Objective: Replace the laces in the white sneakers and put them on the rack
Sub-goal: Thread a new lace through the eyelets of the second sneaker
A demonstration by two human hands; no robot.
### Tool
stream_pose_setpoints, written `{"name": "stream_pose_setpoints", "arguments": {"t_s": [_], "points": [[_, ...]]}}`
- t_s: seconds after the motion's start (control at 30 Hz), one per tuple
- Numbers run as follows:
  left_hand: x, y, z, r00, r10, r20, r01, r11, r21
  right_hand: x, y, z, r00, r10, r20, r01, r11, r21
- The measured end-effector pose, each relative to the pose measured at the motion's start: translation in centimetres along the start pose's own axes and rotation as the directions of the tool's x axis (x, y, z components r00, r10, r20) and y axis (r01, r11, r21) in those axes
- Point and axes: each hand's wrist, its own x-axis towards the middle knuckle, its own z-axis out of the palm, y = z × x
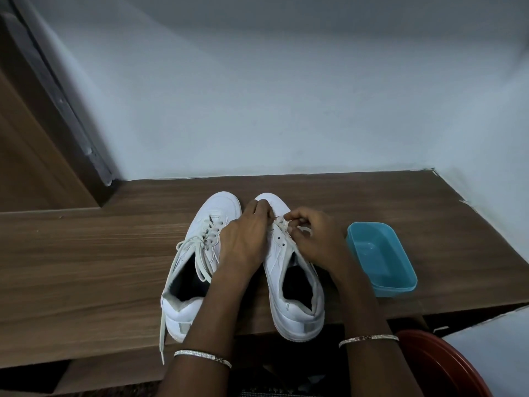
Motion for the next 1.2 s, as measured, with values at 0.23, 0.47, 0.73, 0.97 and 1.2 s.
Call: {"name": "stream_pose_setpoints", "arguments": {"t_s": [0.23,0.47,0.73,0.97,1.2], "points": [[-0.1,-0.1,-0.2,0.999,-0.038,-0.015,0.036,0.994,-0.1,-0.2,-0.2,0.1,1.0,0.019,0.017,-0.019,1.0,0.017],[0.4,-1.4,0.3,0.997,-0.06,-0.046,0.05,0.981,-0.188,0.0,0.3,-0.2,0.997,0.082,-0.005,-0.083,0.996,-0.037],[0.4,-1.6,0.3,0.99,-0.119,-0.074,0.099,0.968,-0.23,-0.2,0.9,-0.1,0.995,0.08,-0.06,-0.077,0.996,0.054],[0.3,-1.3,-0.2,0.989,-0.136,-0.06,0.122,0.972,-0.202,0.0,1.1,0.2,0.995,0.056,-0.08,-0.049,0.994,0.095],[0.4,-1.9,0.0,0.994,-0.113,-0.005,0.106,0.946,-0.305,0.2,0.9,0.4,0.998,-0.009,-0.062,0.013,0.998,0.067]]}}
